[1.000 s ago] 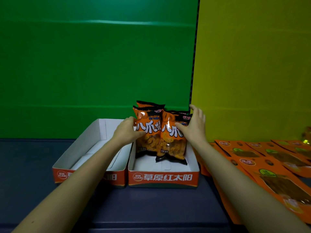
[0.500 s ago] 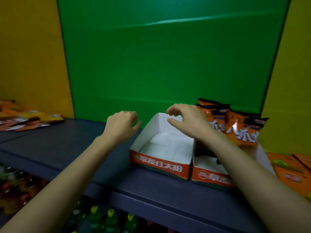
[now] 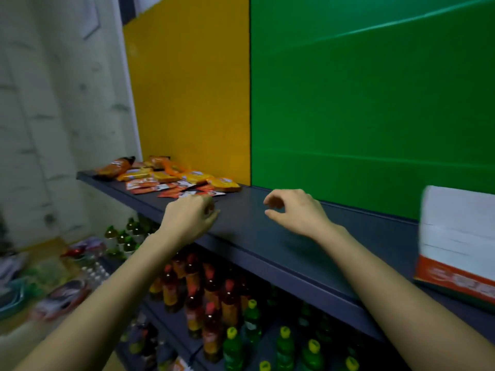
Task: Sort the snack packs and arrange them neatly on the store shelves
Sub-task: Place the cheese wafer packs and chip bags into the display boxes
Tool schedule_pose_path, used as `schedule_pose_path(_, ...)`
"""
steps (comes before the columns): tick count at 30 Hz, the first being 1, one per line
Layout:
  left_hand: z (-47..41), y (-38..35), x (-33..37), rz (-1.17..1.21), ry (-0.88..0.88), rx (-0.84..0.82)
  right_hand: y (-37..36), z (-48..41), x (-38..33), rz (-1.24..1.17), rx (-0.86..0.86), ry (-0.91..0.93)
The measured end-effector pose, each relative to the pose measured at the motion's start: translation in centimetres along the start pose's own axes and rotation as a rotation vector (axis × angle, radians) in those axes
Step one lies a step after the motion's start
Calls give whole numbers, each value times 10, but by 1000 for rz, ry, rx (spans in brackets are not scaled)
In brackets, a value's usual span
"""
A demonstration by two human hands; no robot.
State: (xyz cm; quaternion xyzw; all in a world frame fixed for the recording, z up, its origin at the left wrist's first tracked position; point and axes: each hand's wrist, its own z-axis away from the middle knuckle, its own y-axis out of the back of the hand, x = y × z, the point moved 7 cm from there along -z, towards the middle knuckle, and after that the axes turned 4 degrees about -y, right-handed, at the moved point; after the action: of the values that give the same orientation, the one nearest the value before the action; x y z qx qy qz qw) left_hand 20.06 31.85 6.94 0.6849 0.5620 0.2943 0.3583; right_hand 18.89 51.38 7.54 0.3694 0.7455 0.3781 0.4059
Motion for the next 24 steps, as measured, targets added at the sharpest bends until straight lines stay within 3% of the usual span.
schedule_pose_path(12,24,-21,-192,-73,133,-57,-117,-112,-113,-8,-78,0)
schedule_pose_path(24,-78,-86,-272,34,68,-22,-175,-253,-112,174,-33,-69)
